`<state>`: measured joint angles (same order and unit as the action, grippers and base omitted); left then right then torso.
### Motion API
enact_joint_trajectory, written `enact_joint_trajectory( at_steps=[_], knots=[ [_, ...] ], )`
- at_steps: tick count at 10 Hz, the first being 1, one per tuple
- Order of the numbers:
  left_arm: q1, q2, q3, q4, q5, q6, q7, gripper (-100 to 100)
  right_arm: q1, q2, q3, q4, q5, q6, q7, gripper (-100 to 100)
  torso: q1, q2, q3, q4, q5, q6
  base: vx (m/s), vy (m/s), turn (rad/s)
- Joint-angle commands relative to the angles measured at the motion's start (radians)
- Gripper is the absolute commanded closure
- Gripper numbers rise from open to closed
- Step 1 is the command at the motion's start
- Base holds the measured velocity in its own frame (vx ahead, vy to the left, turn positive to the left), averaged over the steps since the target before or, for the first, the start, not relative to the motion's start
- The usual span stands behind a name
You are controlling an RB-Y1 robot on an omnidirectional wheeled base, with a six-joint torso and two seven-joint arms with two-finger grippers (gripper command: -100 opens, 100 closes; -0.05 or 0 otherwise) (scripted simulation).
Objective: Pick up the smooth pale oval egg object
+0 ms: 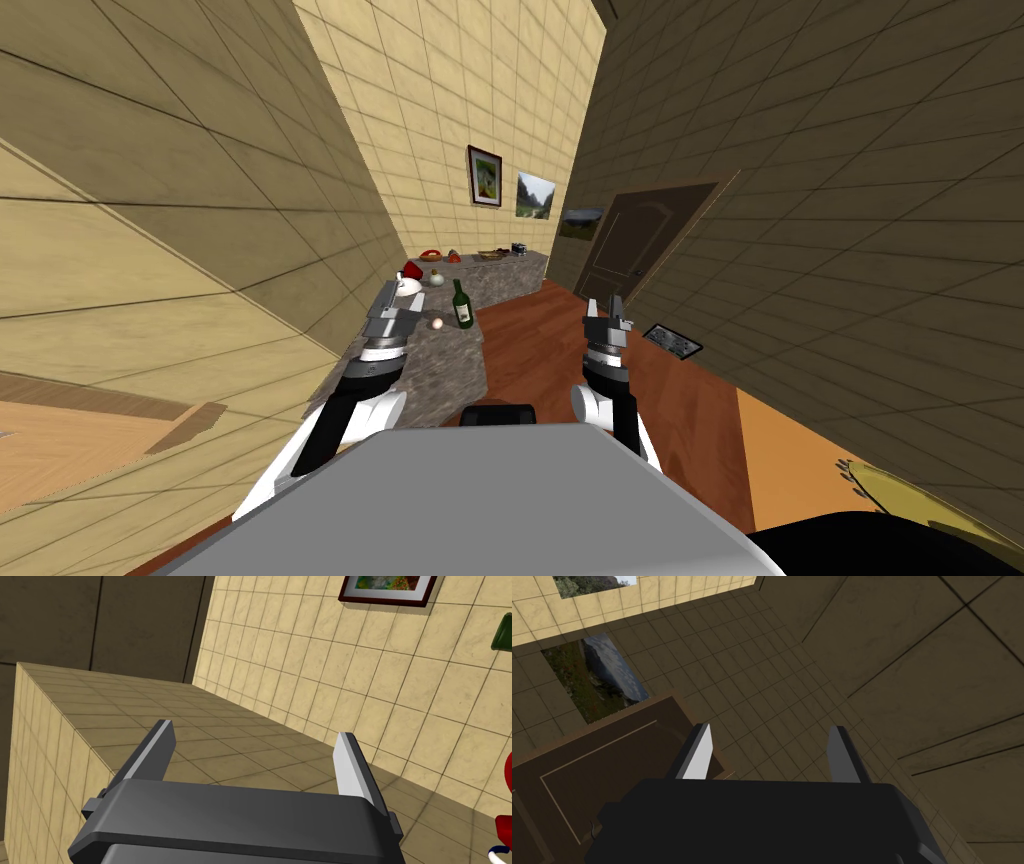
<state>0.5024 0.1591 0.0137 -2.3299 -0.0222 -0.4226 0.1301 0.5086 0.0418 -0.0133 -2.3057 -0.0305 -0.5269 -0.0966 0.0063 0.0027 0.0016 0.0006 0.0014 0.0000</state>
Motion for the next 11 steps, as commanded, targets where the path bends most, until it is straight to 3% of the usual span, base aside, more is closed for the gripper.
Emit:
enact_joint_trajectory(
  at_steps=[1, 11],
  knots=[
    [0.008, 0.030, 0.007, 0.010, 0.030, 0.050, 0.017, -100, 0.000, 0.000, 0.000, 0.000, 0.000, 0.000, 0.000, 0, 0.000, 0.000, 0.000, 0.000, 0.000, 0.000, -0.035, 0.104, -0.010],
    [0.014, 0.144, 0.036, 0.042, 0.127, 0.265, 0.063, -100, 0.000, 0.000, 0.000, 0.000, 0.000, 0.000, 0.000, 0, -0.003, -0.001, -0.001, 0.000, -0.001, 0.000, -0.023, 0.054, -0.014]
  ],
)
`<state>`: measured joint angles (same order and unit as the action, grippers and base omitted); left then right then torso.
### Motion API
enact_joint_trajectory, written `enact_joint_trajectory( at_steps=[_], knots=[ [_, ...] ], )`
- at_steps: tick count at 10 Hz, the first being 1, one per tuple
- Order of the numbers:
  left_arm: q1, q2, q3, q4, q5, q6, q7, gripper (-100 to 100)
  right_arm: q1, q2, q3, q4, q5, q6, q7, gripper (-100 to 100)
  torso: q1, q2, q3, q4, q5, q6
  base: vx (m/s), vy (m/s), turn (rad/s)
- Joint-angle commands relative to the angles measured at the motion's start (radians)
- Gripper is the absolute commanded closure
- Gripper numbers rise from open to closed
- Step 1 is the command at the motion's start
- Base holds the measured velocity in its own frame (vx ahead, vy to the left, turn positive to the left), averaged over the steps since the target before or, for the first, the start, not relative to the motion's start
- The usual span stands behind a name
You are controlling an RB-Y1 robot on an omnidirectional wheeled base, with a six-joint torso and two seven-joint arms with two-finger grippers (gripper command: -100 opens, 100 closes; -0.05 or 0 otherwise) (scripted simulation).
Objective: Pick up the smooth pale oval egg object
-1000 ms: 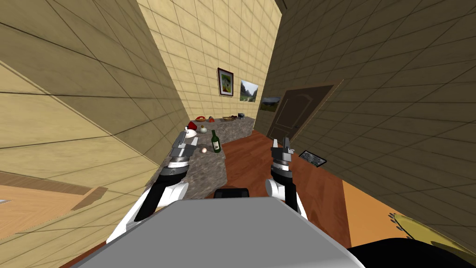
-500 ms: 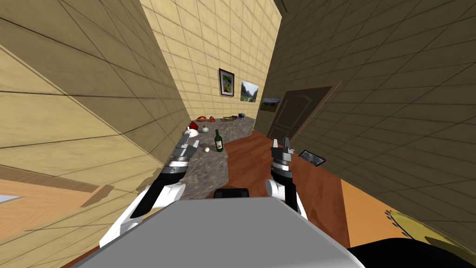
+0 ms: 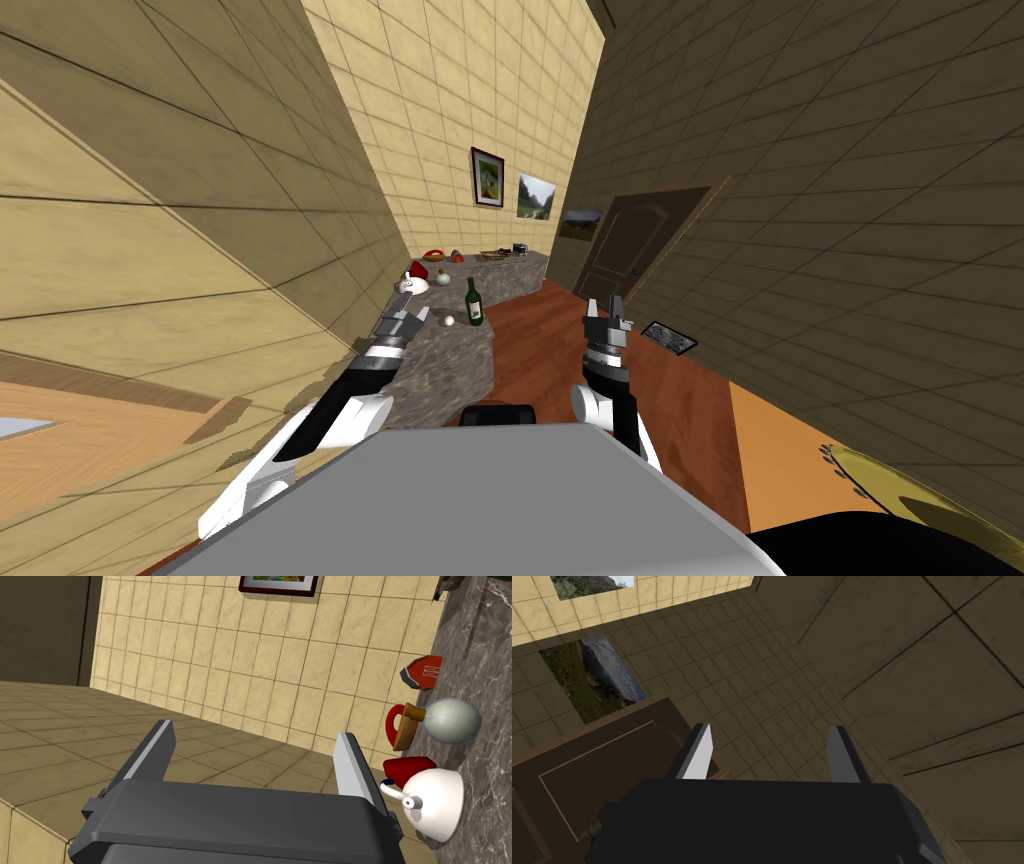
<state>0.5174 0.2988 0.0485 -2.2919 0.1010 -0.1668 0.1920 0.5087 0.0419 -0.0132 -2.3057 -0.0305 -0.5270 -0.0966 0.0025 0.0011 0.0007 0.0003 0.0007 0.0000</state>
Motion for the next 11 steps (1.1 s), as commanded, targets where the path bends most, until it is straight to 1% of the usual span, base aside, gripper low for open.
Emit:
enact_joint_trajectory(
  at_steps=[1, 2, 3, 4, 5, 6, 7, 8, 9, 10, 11],
  knots=[
    [-0.002, 0.031, 0.009, 0.012, 0.023, 0.050, 0.009, -100, 0.000, 0.000, 0.000, 0.000, 0.000, 0.000, 0.000, 0, 0.000, 0.000, 0.000, 0.000, 0.000, 0.000, -0.014, 0.043, -0.028],
    [-0.002, 0.031, 0.009, 0.012, 0.023, 0.057, 0.009, -100, 0.000, 0.000, 0.000, 0.000, 0.000, 0.000, 0.000, 0, 0.000, 0.000, 0.000, 0.000, 0.000, 0.000, -0.017, 0.040, -0.016],
    [-0.005, 0.058, 0.016, 0.022, 0.042, 0.099, 0.016, -100, 0.000, 0.000, 0.000, 0.000, 0.000, 0.000, 0.000, 0, 0.000, 0.000, 0.000, 0.000, 0.000, 0.000, -0.019, 0.043, -0.036],
    [-0.005, 0.058, 0.016, 0.022, 0.042, 0.105, 0.016, -100, 0.000, 0.000, 0.000, 0.000, 0.000, 0.000, 0.000, 0, 0.001, 0.000, 0.000, 0.000, 0.000, 0.000, -0.014, 0.038, -0.021],
    [-0.008, 0.087, 0.023, 0.033, 0.060, 0.140, 0.022, -100, 0.000, 0.000, 0.000, 0.000, 0.000, 0.000, 0.000, 0, 0.000, 0.000, 0.000, 0.000, 0.000, 0.000, -0.022, 0.046, -0.039],
    [-0.008, 0.087, 0.023, 0.033, 0.060, 0.156, 0.022, -100, 0.000, 0.000, 0.000, 0.000, 0.000, 0.000, 0.000, 0, 0.001, 0.000, 0.000, 0.000, 0.000, 0.000, -0.016, 0.036, -0.025],
    [-0.012, 0.116, 0.030, 0.045, 0.078, 0.186, 0.027, -100, 0.000, 0.000, 0.000, 0.000, 0.000, 0.000, 0.000, 0, 0.000, 0.000, 0.000, 0.000, 0.000, 0.000, -0.011, 0.039, -0.044],
    [-0.012, 0.116, 0.030, 0.045, 0.078, 0.207, 0.027, -100, 0.000, 0.000, 0.000, 0.000, 0.000, 0.000, 0.000, 0, 0.000, -0.001, 0.000, 0.000, 0.000, 0.000, -0.008, 0.030, -0.027],
    [-0.017, 0.146, 0.037, 0.057, 0.095, 0.242, 0.030, -100, 0.000, 0.000, 0.000, 0.000, 0.000, 0.000, 0.000, 0, -0.001, -0.001, 0.000, 0.000, 0.000, 0.000, -0.007, 0.028, -0.052],
    [-0.017, 0.146, 0.037, 0.057, 0.095, 0.260, 0.030, -100, 0.000, 0.000, 0.000, 0.000, 0.000, 0.000, 0.000, 0, 0.000, -0.001, -0.001, 0.000, 0.000, 0.000, -0.006, 0.024, -0.028],
    [-0.022, 0.176, 0.044, 0.071, 0.112, 0.285, 0.033, -100, 0.000, 0.000, 0.000, 0.000, 0.000, 0.000, 0.000, 0, -0.001, -0.001, -0.001, 0.000, 0.000, 0.000, -0.006, 0.026, -0.053]
  ],
)
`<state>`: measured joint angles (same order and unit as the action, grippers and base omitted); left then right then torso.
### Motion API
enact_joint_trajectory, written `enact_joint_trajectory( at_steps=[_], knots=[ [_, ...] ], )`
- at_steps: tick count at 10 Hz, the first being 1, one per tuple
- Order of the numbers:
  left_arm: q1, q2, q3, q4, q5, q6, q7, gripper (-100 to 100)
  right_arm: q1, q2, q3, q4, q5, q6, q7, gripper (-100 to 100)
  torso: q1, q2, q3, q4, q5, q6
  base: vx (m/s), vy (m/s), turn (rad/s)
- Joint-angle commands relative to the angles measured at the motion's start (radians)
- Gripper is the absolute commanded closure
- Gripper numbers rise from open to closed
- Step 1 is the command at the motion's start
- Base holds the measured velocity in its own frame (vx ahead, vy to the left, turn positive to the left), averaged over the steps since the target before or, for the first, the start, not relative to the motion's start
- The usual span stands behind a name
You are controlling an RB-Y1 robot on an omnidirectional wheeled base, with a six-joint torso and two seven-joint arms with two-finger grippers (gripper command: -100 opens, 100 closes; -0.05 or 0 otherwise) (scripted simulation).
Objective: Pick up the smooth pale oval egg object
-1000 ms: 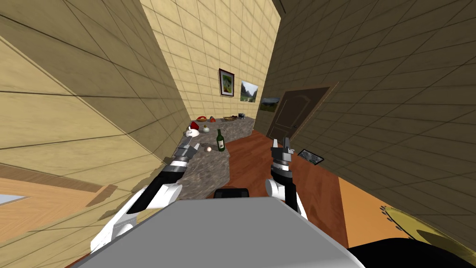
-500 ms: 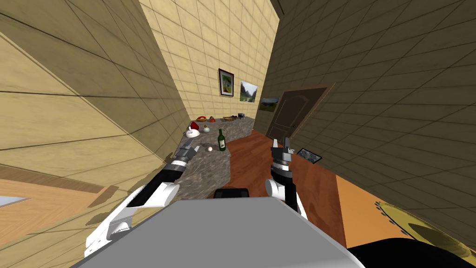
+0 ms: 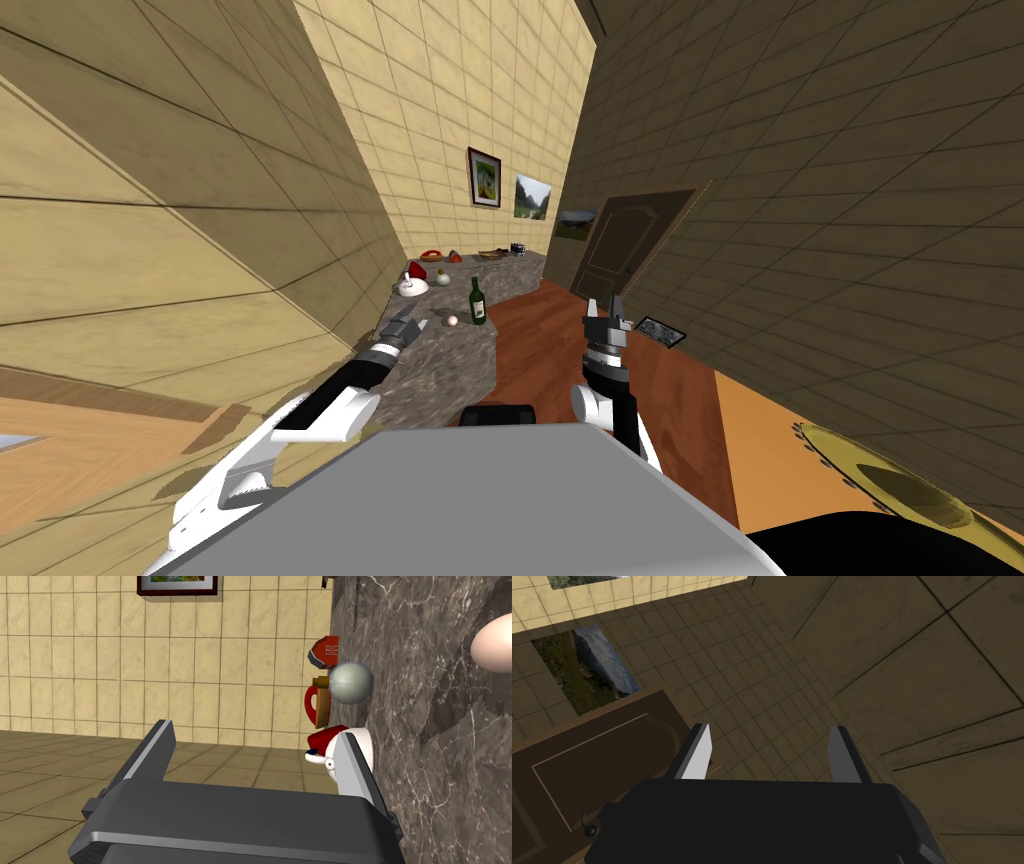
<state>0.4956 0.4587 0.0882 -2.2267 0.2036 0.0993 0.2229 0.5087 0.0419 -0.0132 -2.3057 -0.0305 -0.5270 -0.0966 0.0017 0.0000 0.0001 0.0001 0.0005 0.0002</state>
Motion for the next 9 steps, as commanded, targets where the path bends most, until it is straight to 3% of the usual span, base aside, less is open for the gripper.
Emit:
enact_joint_trajectory(
  at_steps=[1, 4, 5, 6, 9],
  knots=[
    [-0.001, 0.017, 0.005, 0.006, 0.009, 0.047, 0.002, -100, 0.000, 0.000, 0.000, 0.000, 0.000, 0.000, 0.000, 0, 0.000, 0.000, 0.000, 0.000, 0.000, 0.000, -0.006, 0.023, -0.034],
    [-0.014, 0.078, 0.018, 0.035, 0.040, 0.131, 0.005, -100, 0.000, 0.000, 0.000, 0.000, 0.000, 0.000, 0.000, 0, -0.001, 0.000, 0.000, 0.000, 0.000, 0.000, -0.003, 0.017, -0.056],
    [-0.014, 0.078, 0.018, 0.035, 0.040, 0.153, 0.005, -100, 0.000, 0.000, 0.000, 0.000, 0.000, 0.000, 0.000, 0, -0.001, 0.000, 0.000, 0.000, 0.000, 0.000, 0.000, 0.014, -0.039],
    [-0.022, 0.109, 0.024, 0.050, 0.054, 0.180, 0.004, -100, 0.000, 0.000, 0.000, 0.000, 0.000, 0.000, 0.000, 0, -0.001, 0.000, 0.000, 0.000, 0.000, 0.000, 0.003, 0.011, -0.074],
    [-0.030, 0.140, 0.030, 0.066, 0.066, 0.259, 0.003, -100, 0.000, 0.000, 0.000, 0.000, 0.000, 0.000, 0.000, 0, -0.001, -0.001, 0.000, 0.000, 0.000, 0.000, 0.005, 0.006, -0.049]
  ],
)
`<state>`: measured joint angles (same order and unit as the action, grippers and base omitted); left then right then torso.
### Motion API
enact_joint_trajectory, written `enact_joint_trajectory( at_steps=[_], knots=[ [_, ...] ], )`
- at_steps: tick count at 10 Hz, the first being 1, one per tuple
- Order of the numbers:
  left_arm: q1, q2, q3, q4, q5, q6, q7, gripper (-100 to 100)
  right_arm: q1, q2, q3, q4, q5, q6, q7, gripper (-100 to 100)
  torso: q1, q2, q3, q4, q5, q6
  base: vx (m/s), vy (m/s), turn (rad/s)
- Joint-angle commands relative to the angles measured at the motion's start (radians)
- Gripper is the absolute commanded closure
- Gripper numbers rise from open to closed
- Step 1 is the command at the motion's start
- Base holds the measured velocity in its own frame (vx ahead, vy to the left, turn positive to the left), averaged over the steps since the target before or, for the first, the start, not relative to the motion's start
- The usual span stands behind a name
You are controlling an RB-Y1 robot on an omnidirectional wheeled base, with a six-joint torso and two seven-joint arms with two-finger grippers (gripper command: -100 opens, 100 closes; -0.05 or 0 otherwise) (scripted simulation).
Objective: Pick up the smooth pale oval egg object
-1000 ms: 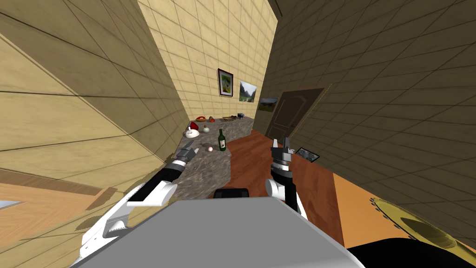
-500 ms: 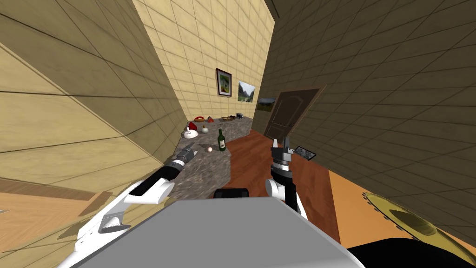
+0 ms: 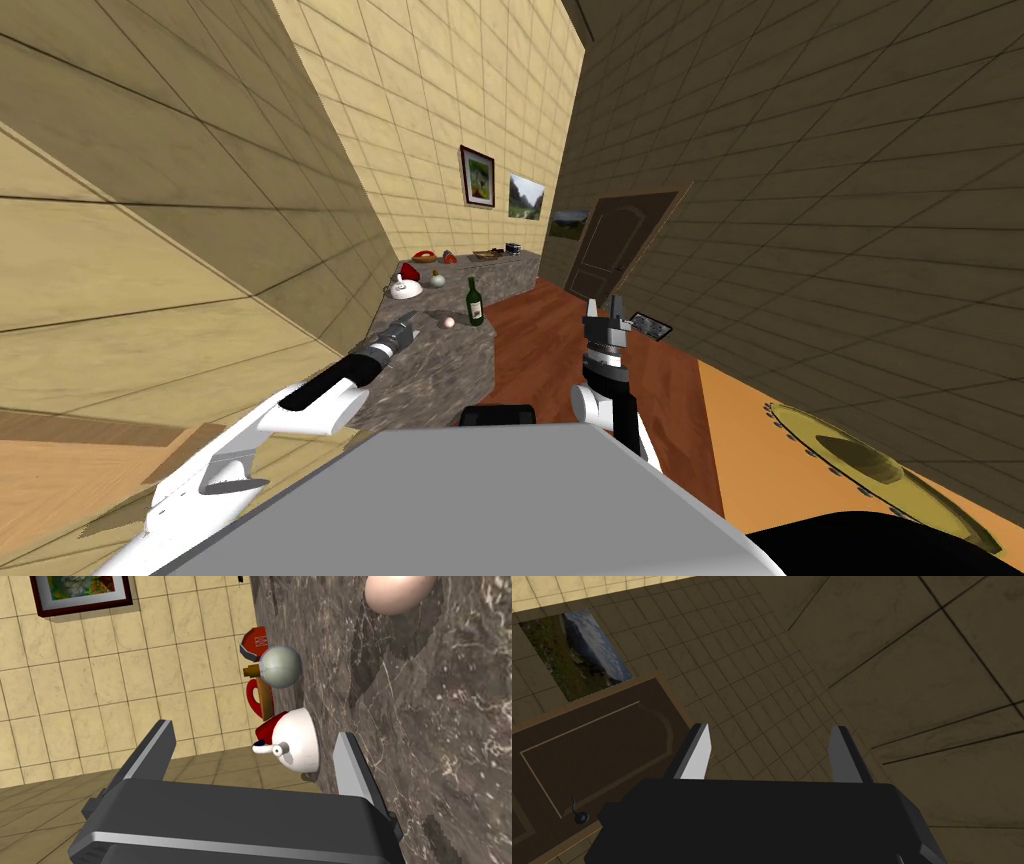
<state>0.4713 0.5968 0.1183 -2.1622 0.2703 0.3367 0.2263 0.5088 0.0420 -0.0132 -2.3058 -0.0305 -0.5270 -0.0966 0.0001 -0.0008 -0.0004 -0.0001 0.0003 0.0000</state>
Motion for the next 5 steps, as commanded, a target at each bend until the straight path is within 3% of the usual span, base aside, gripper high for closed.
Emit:
enact_joint_trajectory(
  at_steps=[1, 2, 5],
  knots=[
    [-0.015, 0.032, 0.005, 0.018, 0.011, 0.050, -0.003, -100, 0.000, 0.000, 0.000, 0.000, 0.000, 0.000, 0.000, 0, 0.000, 0.000, 0.000, 0.000, 0.000, 0.000, 0.008, 0.000, -0.087],
    [-0.015, 0.032, 0.005, 0.018, 0.011, 0.073, -0.003, -100, 0.000, 0.000, 0.000, 0.000, 0.000, 0.000, 0.000, 0, 0.000, 0.000, 0.000, 0.000, 0.000, 0.000, 0.008, 0.002, -0.040],
    [-0.033, 0.089, 0.014, 0.051, 0.030, 0.156, -0.012, -100, 0.000, 0.000, 0.000, 0.000, 0.000, 0.000, 0.000, 0, -0.001, 0.000, 0.000, 0.000, 0.000, 0.000, 0.012, -0.006, -0.071]
  ],
)
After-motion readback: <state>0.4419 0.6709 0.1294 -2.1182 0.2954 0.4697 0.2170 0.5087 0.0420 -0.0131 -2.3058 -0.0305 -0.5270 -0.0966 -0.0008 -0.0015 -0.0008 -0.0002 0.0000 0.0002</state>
